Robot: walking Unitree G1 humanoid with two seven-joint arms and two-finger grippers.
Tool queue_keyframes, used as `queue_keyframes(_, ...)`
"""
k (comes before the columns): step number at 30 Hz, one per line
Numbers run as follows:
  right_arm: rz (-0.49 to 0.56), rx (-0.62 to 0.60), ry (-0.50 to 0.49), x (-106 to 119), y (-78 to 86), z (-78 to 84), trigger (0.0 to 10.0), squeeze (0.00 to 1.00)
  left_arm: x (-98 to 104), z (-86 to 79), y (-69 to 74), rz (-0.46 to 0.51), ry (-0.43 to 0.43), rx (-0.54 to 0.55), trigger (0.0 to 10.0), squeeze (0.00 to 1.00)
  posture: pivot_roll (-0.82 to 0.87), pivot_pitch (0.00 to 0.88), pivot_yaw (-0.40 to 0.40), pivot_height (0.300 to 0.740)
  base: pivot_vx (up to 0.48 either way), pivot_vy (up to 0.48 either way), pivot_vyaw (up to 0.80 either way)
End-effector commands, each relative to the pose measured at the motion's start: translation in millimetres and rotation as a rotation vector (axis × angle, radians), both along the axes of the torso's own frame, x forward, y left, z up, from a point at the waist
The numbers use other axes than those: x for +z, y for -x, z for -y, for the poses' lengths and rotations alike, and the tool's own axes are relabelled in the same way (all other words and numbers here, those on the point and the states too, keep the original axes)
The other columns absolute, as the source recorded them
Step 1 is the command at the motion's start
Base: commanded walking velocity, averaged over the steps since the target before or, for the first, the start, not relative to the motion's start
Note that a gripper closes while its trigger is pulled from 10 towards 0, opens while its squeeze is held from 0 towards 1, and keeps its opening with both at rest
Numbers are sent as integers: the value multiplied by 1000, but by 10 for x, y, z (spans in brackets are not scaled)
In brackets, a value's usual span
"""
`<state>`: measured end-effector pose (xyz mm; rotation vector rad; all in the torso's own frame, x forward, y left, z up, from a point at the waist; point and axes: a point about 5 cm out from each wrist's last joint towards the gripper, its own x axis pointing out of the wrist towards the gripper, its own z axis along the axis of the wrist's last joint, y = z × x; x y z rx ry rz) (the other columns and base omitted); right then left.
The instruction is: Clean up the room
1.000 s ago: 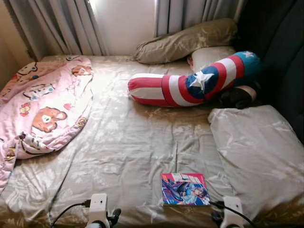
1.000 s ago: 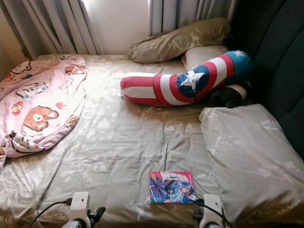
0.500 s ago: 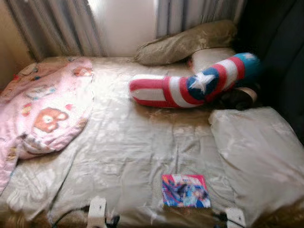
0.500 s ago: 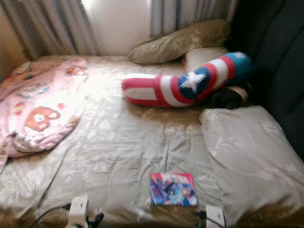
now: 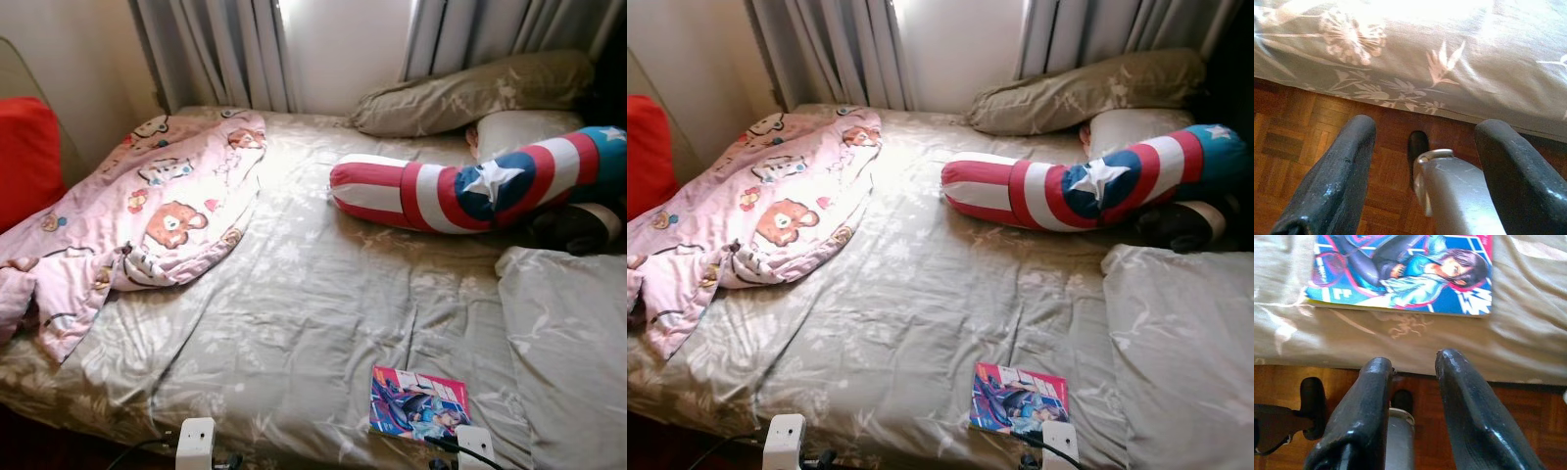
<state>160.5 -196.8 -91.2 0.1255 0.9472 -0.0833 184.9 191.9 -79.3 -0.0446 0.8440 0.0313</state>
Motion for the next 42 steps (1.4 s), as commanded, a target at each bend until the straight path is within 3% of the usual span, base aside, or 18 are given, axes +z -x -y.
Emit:
queue_keyframes(1,0,-9,-4,-4,14,6,10000,0,-33,-28,64,-34,-5,4,10000,0,39,78,-16,740,0,0,0)
queue_keyframes(9,-1,-1,29,4,70,161,10000,0,-23,-42,45,-30,-2,11,10000,0,44,132,-14,740,0,327,0)
queue_keyframes(11,22,-24,44,86,-33,349,10000,0,-14,-42,26,-26,-2,10,10000,0,44,139,-13,740,0,422,659)
queue_keyframes(16,36,-53,34,130,-96,421,10000,0,-1,-42,-2,-21,-3,7,10000,0,46,157,-12,740,0,420,104)
queue_keyframes(25,37,-51,25,134,-110,416,10000,0,9,-39,-25,-18,-4,6,10000,0,49,165,-12,740,0,418,0)
queue_keyframes(42,31,-47,15,126,-99,404,10000,0,9,-40,-23,-15,0,8,10000,0,49,175,-7,740,0,148,0)
